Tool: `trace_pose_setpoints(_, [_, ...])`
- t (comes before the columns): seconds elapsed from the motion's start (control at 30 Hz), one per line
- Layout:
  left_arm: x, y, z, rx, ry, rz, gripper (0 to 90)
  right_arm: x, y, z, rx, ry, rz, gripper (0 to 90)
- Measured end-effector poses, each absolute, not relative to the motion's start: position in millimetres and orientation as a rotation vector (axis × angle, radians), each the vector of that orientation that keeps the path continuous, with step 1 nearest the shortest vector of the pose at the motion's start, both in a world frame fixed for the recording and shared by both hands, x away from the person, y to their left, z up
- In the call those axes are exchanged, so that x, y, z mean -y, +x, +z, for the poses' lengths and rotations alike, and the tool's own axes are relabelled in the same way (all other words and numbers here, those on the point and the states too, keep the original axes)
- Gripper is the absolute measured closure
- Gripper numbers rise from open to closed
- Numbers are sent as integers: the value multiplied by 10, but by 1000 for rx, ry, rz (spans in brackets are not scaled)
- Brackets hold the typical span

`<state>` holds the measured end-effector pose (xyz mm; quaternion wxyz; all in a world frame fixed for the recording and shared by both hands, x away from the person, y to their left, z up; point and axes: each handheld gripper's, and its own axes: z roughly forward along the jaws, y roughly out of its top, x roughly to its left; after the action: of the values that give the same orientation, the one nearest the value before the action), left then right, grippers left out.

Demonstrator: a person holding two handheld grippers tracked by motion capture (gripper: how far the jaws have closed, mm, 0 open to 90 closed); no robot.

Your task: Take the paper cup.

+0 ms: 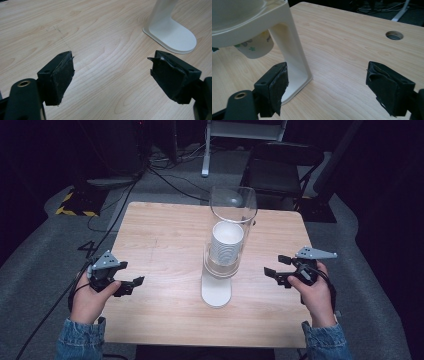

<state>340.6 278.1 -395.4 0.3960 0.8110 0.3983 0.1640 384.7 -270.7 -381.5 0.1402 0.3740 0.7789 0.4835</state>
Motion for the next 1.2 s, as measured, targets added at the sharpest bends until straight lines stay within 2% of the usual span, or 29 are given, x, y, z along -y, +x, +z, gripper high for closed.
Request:
trace_pose_setpoints(0.73, [-2735,3423,-4005,-992,2085,378,158,2008,3852,-4043,-2420,923,1478,163])
trace_pose_setpoints(0.83, [-2720,3431,-4018,-1009,2074,415,155,1872,3858,-4094,-2435,890,1499,163])
trace_pose_setpoints(1.2, [-2685,3441,-4038,-989,2094,408,155,1590,3865,-4118,-2448,813,1559,163])
